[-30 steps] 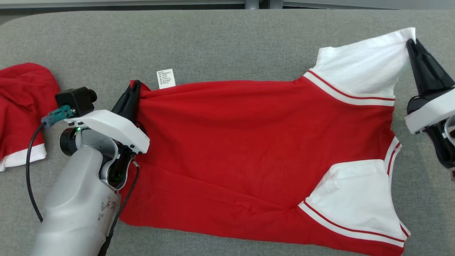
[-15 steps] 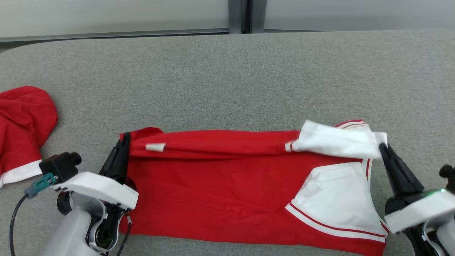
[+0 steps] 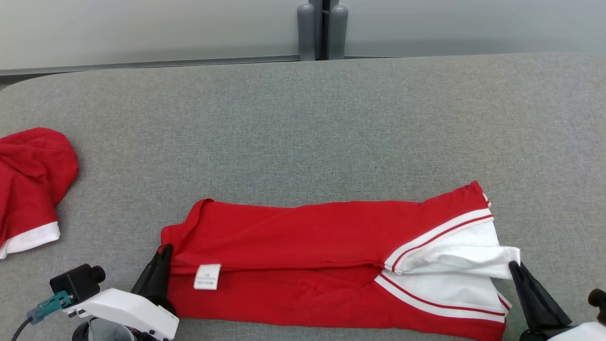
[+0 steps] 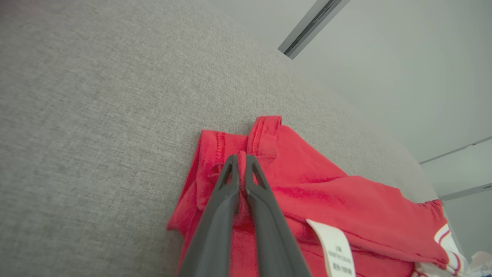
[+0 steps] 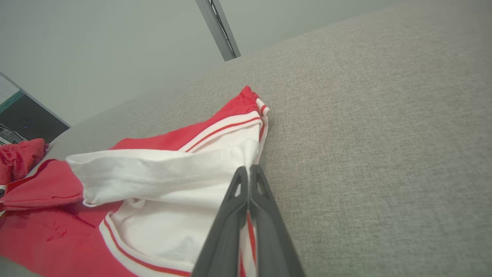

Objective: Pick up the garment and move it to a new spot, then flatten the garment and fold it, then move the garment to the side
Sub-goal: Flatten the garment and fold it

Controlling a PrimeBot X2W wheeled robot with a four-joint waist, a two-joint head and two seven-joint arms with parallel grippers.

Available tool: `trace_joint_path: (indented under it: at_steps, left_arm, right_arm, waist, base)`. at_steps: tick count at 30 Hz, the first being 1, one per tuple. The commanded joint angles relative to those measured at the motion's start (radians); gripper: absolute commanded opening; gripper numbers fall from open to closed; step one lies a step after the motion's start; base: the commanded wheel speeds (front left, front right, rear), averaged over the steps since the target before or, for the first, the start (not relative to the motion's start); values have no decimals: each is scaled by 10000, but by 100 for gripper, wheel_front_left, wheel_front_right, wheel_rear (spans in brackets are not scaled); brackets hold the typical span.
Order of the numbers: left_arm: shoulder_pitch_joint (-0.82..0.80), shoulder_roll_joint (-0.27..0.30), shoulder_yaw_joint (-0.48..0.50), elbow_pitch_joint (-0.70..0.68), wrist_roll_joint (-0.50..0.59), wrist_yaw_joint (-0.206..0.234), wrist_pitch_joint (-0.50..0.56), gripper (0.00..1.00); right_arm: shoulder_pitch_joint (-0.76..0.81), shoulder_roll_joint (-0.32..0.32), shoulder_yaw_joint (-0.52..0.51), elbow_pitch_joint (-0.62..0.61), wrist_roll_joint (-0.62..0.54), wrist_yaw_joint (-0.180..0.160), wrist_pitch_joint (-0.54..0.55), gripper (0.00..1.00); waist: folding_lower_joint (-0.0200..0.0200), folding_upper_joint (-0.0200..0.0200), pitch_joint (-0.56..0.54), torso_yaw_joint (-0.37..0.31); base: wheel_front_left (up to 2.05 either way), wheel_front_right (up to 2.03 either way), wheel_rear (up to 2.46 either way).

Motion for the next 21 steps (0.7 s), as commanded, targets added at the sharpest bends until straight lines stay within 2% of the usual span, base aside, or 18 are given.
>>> trace_joint_path:
  at_steps: [1,9,15,21]
  left_arm:
    - [86,31,7,-102,103,148,-57,100]
    - [347,-65,36,-621,1878,957,-2087,100]
    - [523,-209,-27,-1392,3281,1381,-2412,100]
    - [750,-99,-175,-1827,4187,1637,-2428,100]
  right_arm:
    - [130,144,-233,-77,-361,0,130,100]
    - [437,986,-1593,-1292,-2289,0,79,100]
    - [555,1716,-2548,-2418,-3343,0,1098,100]
    - [640,2076,-2785,-3066,-4039,0,1801,100]
  waist:
    - [0,0,-42,9]
    - [0,0,-456,-73]
    - [0,0,-967,-163]
    - [0,0,-1414,-223]
  base:
    - [0,0,0]
    - [0,0,0]
    - [0,0,0]
    - [0,0,0]
